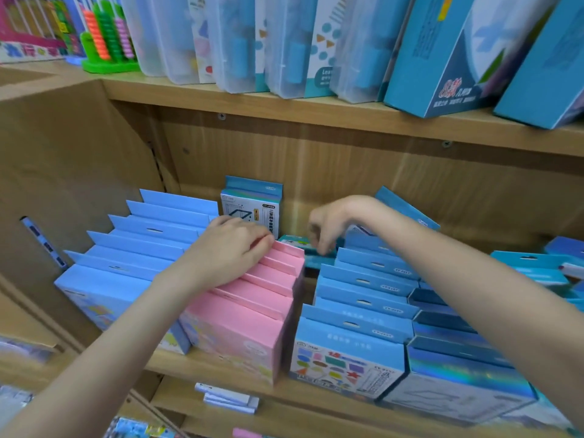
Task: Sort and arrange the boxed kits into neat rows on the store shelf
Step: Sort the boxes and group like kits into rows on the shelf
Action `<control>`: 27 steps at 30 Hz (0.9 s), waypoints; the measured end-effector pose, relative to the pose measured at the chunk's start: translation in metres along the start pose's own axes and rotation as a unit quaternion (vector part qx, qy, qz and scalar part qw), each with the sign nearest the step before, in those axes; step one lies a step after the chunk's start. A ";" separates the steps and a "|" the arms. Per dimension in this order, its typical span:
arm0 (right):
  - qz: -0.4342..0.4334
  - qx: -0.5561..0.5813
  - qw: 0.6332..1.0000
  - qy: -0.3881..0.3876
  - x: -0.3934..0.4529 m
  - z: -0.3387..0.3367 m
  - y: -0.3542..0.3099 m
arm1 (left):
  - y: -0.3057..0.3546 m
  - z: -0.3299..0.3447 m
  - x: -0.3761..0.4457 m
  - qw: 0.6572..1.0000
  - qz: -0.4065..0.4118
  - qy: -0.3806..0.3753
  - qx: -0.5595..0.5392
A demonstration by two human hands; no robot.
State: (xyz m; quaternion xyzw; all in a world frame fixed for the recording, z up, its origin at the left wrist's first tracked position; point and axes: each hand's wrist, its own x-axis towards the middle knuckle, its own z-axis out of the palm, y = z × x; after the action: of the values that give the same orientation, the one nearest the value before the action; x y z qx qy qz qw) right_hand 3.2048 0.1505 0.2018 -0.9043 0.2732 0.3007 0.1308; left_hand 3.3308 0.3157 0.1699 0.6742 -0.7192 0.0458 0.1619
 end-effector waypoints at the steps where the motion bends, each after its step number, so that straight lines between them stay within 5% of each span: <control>1: 0.002 0.026 0.999 0.040 -0.005 -0.004 0.005 | -0.001 0.001 0.002 1.000 0.002 -0.001 0.001; 6: 0.054 0.025 0.956 0.288 -0.015 -0.005 0.017 | -0.001 0.002 0.008 1.000 -0.009 0.001 0.009; 16: 0.060 -0.008 0.828 0.557 -0.074 0.010 0.009 | 0.000 0.002 0.012 0.999 -0.044 0.020 0.017; 27: 0.128 0.016 0.682 0.719 -0.172 0.051 0.033 | 0.010 -0.006 0.004 0.976 -0.001 0.215 0.041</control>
State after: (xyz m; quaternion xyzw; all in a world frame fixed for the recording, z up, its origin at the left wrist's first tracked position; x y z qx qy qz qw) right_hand 3.0461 0.2153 0.2650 -0.7965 0.4010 -0.4331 -0.1310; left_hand 3.3219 0.3141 0.1787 0.6552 -0.6643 0.2189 0.2855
